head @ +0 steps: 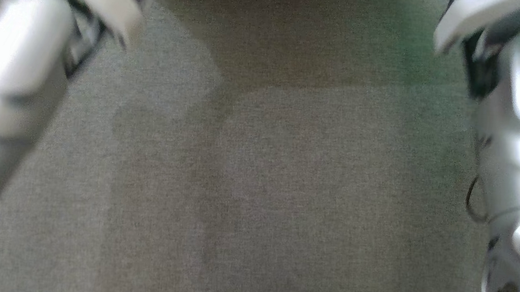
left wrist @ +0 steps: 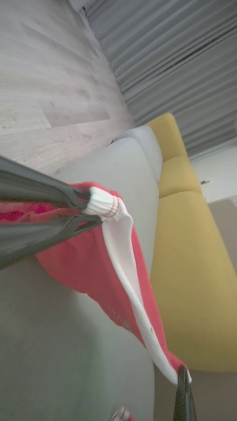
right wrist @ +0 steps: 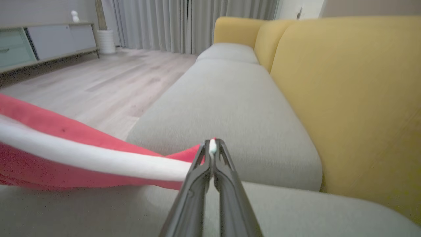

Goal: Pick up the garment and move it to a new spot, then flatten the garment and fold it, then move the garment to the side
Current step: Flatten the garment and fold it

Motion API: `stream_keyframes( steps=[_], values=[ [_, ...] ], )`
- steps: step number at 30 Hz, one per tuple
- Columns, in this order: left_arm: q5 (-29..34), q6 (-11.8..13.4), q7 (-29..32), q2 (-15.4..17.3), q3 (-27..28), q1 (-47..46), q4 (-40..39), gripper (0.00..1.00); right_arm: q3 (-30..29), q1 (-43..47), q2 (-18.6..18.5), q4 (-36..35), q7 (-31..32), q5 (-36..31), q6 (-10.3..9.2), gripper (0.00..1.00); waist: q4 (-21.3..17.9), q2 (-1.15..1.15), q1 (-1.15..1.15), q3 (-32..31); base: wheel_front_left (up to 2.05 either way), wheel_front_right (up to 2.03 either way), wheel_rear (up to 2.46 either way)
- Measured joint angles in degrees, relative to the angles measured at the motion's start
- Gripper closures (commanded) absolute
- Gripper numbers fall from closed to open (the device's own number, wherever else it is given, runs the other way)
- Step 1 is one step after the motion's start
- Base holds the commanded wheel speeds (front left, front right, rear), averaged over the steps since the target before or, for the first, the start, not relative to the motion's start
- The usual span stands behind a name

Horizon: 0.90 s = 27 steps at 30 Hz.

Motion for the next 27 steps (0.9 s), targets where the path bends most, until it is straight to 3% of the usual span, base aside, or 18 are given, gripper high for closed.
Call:
stream_keyframes(
  steps=[9,12,20,27],
  values=[
    [-2.5,0.0,-1.5,3.2,-11.4,12.9,-2.5,1.00,8.6,7.4,-2.1,9.9,0.2,2.7,0.00,1.00,0.3,0.00,-0.01,-4.3,0.00,0.00,0.00],
    [-2.5,0.0,-1.6,4.6,-14.6,17.1,-3.9,1.00,14.1,9.5,-3.5,11.8,1.1,6.0,0.00,1.00,0.2,0.00,-0.01,-7.2,0.00,0.00,0.00],
    [-3.2,0.6,-1.6,5.9,-17.3,24.5,-7.3,1.00,23.4,15.2,-6.2,10.7,2.8,14.3,0.00,1.00,-0.2,0.00,-0.01,-12.8,0.00,0.00,0.00],
    [-5.3,5.0,-0.8,6.8,-18.9,34.5,-14.8,1.00,29.6,24.6,-11.7,2.3,6.0,25.1,0.00,1.00,-0.9,0.00,-0.02,-19.4,0.00,0.00,0.00]
  ],
)
